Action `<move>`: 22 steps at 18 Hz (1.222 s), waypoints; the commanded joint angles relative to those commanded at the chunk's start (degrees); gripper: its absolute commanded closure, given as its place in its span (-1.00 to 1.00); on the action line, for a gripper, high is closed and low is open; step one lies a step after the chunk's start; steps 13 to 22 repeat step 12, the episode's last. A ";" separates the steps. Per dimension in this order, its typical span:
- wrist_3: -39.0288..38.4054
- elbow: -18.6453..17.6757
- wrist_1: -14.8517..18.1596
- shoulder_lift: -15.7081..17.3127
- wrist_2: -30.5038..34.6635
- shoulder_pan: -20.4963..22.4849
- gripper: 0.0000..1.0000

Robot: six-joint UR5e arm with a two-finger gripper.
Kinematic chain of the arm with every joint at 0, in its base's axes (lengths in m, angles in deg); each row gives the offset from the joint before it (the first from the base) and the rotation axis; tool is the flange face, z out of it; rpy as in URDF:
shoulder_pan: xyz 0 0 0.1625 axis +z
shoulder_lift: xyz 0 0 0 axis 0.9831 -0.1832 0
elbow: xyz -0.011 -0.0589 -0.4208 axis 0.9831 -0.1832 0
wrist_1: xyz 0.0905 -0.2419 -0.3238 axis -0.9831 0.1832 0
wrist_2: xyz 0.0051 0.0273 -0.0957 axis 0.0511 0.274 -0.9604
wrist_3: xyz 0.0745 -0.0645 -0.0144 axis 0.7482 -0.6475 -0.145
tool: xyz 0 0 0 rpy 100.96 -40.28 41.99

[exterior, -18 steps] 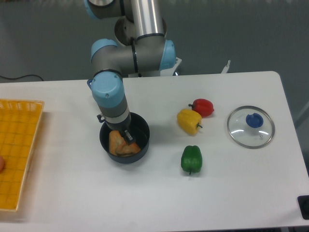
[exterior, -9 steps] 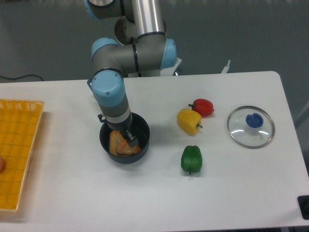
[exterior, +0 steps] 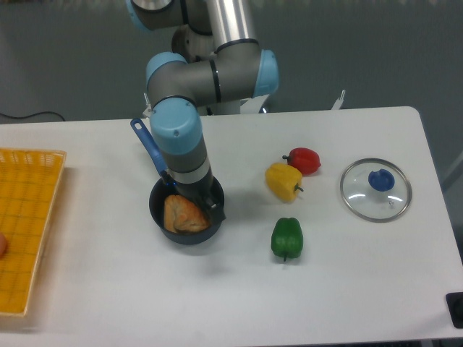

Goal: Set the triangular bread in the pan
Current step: 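Raise the open gripper up out of the saucepan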

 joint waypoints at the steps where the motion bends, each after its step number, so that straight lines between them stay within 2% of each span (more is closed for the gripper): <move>1: 0.00 0.71 0.52 -0.09 0.17 1.05 -1.00; 3: 1.05 0.89 2.02 -0.09 0.26 2.90 -1.00; 9: 12.21 2.03 2.20 -1.23 -0.18 5.80 -1.00; 12: 14.14 4.22 3.95 -2.02 -0.09 6.86 -1.00; 22: 14.14 4.22 3.95 -2.02 -0.09 6.86 -1.00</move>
